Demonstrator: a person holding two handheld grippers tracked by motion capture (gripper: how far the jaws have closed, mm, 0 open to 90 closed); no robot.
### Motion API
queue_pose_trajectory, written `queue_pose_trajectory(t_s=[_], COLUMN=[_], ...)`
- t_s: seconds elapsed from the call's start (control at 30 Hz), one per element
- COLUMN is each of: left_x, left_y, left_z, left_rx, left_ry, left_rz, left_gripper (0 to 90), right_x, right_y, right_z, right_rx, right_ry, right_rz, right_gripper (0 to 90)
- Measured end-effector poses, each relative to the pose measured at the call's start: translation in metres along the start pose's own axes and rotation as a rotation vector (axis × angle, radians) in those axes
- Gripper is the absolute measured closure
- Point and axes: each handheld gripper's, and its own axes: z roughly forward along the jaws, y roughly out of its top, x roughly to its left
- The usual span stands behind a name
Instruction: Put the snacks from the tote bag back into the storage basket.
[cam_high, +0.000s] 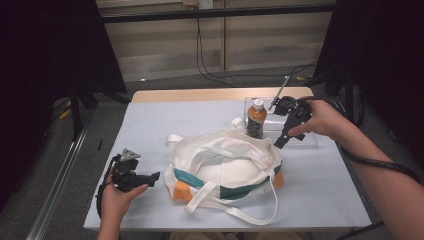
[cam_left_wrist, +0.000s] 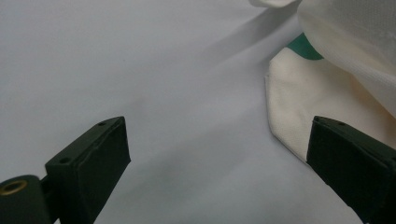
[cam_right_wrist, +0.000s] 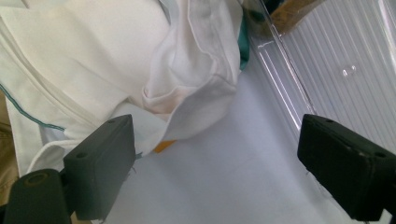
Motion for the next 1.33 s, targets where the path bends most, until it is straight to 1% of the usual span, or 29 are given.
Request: queue_pose_trajectory(t_s=[0.07, 0.1, 0.13, 0.23, 0.27, 0.37, 0.4, 0.47, 0.53, 0.57, 0.63, 0.73, 0.93, 1.0, 1.03, 1.13, 1.2, 1.23, 1.27, 1.3, 1.33], left_x=[0.0, 0.0, 0.0, -0.001, 0.0, 0.0, 0.0, 0.0, -0.001, -0.001, -0.001, -0.001, -0.001, -0.002, -0.002, -0.001, -0.001, -0.002, -0.001, -0.001, -0.001], left_y=[0.0, 0.0, 0.0, 0.0, 0.0, 0.0, 0.0, 0.0, 0.0, 0.0, 0.0, 0.0, 0.0, 0.0, 0.0, 0.0, 0.0, 0.0, 0.0, 0.0, 0.0], left_z=[0.0, 0.001, 0.001, 0.001, 0.001, 0.001, 0.001, 0.001, 0.001, 0.001, 0.002, 0.002, 0.002, 0.002, 0.001, 0.001, 0.001, 0.001, 0.001, 0.001, 0.001], left_rx=[0.004, 0.006, 0.012, 0.007, 0.014, 0.01, 0.011, 0.014, 0.014, 0.014, 0.016, 0.018, 0.019, 0.015, 0.017, 0.018, 0.018, 0.017, 0.016, 0.016, 0.014], left_ry=[0.001, 0.003, 0.003, -0.002, -0.002, -0.003, -0.002, -0.002, -0.003, -0.002, 0.0, 0.005, 0.0, 0.0, 0.0, 0.001, 0.001, 0.0, 0.003, 0.004, 0.002], left_rz=[-0.003, 0.003, 0.011, -0.003, 0.004, 0.005, 0.006, 0.005, 0.004, 0.007, 0.015, 0.016, 0.015, 0.01, 0.01, 0.009, 0.011, 0.009, 0.015, 0.016, 0.014], left_gripper=[5.7, 5.7, 5.6, 5.7, 5.7, 5.7, 5.7, 5.7, 5.7, 5.7, 5.7, 5.7, 5.7, 5.7, 5.6, 5.7, 5.7, 5.7, 5.7, 5.7, 5.7], right_x=[0.0, 0.001, 0.001, 0.002, 0.003, 0.004, 0.004, 0.003, 0.004, 0.004, 0.004, 0.004, 0.005, 0.005, 0.006, 0.007, 0.008, 0.01, 0.01, 0.011, 0.012], right_y=[-0.002, -0.004, -0.004, -0.008, -0.009, -0.012, -0.014, -0.016, -0.019, -0.02, -0.023, -0.027, -0.035, -0.039, -0.04, -0.045, -0.049, -0.051, -0.053, -0.055, -0.058], right_z=[0.0, 0.001, 0.002, 0.003, 0.003, 0.004, 0.005, 0.006, 0.008, 0.008, 0.009, 0.011, 0.018, 0.019, 0.021, 0.025, 0.028, 0.03, 0.032, 0.033, 0.036], right_rx=[0.004, -0.003, 0.004, 0.002, 0.009, 0.008, -0.002, 0.002, -0.001, 0.007, 0.007, 0.003, 0.006, 0.009, 0.003, 0.008, 0.001, 0.0, -0.016, -0.02, -0.03], right_ry=[-0.003, 0.001, 0.001, -0.008, -0.007, -0.005, -0.001, 0.001, -0.005, -0.01, -0.015, -0.014, -0.02, -0.033, -0.035, -0.036, -0.042, -0.045, -0.047, -0.047, -0.038], right_rz=[0.0, 0.003, 0.002, 0.001, 0.0, -0.002, -0.004, -0.002, 0.002, -0.001, -0.001, 0.008, 0.008, 0.005, 0.014, 0.012, 0.007, 0.014, 0.011, 0.015, 0.022], right_gripper=[11.1, 11.1, 11.1, 11.1, 11.1, 11.1, 11.1, 11.1, 11.1, 11.1, 11.1, 11.1, 11.1, 11.1, 11.1, 11.1, 11.1, 11.1, 11.1, 11.1, 11.1])
